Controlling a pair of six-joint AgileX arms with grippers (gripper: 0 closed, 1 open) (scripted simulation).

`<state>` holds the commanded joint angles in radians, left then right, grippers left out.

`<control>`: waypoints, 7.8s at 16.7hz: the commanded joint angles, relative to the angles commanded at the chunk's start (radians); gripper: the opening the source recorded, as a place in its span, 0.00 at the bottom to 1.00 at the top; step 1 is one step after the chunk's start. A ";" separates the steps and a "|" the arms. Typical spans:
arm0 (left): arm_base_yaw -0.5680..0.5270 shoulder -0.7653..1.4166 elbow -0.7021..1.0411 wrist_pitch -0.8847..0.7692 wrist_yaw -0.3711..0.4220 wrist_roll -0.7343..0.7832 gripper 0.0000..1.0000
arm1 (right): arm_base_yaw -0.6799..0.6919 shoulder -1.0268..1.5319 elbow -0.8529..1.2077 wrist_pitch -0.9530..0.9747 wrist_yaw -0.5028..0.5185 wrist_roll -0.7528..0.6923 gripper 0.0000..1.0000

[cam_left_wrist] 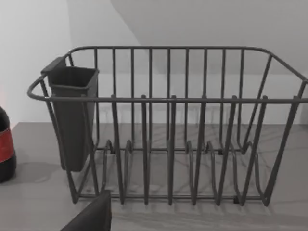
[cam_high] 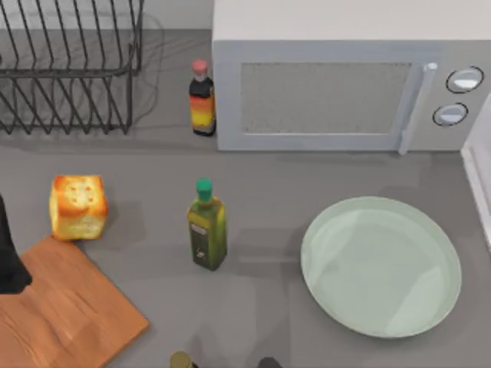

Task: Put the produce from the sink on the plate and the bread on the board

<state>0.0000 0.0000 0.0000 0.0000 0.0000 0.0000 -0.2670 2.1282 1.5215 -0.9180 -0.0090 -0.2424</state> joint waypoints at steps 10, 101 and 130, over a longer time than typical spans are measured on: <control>0.000 0.000 0.000 0.000 0.000 0.000 1.00 | 0.124 -0.160 0.037 -0.082 0.012 0.137 0.00; -0.113 0.671 0.535 -0.427 -0.091 0.265 1.00 | 0.267 -2.128 -1.522 0.918 0.009 0.242 1.00; -0.362 2.194 1.740 -1.369 -0.307 0.870 1.00 | 0.267 -2.128 -1.522 0.918 0.009 0.242 1.00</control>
<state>-0.3620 2.1944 1.7403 -1.3691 -0.3072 0.8697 0.0000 0.0000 0.0000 0.0000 0.0000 0.0000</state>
